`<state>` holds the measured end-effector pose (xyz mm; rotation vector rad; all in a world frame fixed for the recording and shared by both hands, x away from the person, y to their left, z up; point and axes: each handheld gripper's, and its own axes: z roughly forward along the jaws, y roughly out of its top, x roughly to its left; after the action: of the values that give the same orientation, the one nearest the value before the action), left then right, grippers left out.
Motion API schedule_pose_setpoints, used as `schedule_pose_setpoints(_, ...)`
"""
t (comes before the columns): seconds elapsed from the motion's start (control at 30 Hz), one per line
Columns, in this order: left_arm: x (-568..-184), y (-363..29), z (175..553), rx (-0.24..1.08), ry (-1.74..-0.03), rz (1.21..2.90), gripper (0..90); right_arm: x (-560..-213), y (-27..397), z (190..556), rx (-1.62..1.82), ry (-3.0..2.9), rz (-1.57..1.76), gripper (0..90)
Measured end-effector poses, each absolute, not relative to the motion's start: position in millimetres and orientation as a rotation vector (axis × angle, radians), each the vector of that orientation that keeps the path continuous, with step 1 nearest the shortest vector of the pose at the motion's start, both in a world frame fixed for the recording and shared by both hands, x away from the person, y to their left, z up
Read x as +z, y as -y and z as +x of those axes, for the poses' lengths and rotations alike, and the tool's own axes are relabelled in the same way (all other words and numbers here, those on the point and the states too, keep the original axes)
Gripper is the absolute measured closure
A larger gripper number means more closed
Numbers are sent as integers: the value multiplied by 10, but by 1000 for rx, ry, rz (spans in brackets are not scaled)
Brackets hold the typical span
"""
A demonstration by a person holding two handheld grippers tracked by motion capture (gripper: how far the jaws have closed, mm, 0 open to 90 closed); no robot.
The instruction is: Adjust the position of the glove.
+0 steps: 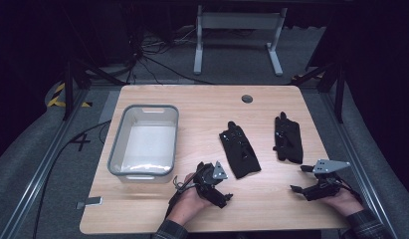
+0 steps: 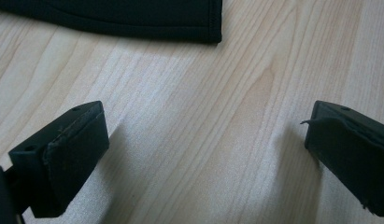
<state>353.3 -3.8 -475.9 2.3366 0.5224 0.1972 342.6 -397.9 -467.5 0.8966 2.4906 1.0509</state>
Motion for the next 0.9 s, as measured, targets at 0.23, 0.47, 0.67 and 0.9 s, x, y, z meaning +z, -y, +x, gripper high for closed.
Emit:
schedule_pose_setpoints(0.23,-4759,40,3530,199,-528,2335,0,-4604,4013,3431,1026,-2499,930,260)
schedule_pose_setpoints(0.47,-4759,40,3530,199,-528,2335,0,-4460,4023,3463,1080,-2454,965,533)
schedule_pose_setpoints(0.67,-4759,40,3530,199,-528,2335,0,-4398,3992,3505,1059,-2462,980,741)
schedule_pose_setpoints(0.9,-4759,40,3531,198,-527,2336,0,-4336,3953,3683,1092,-2460,967,900)
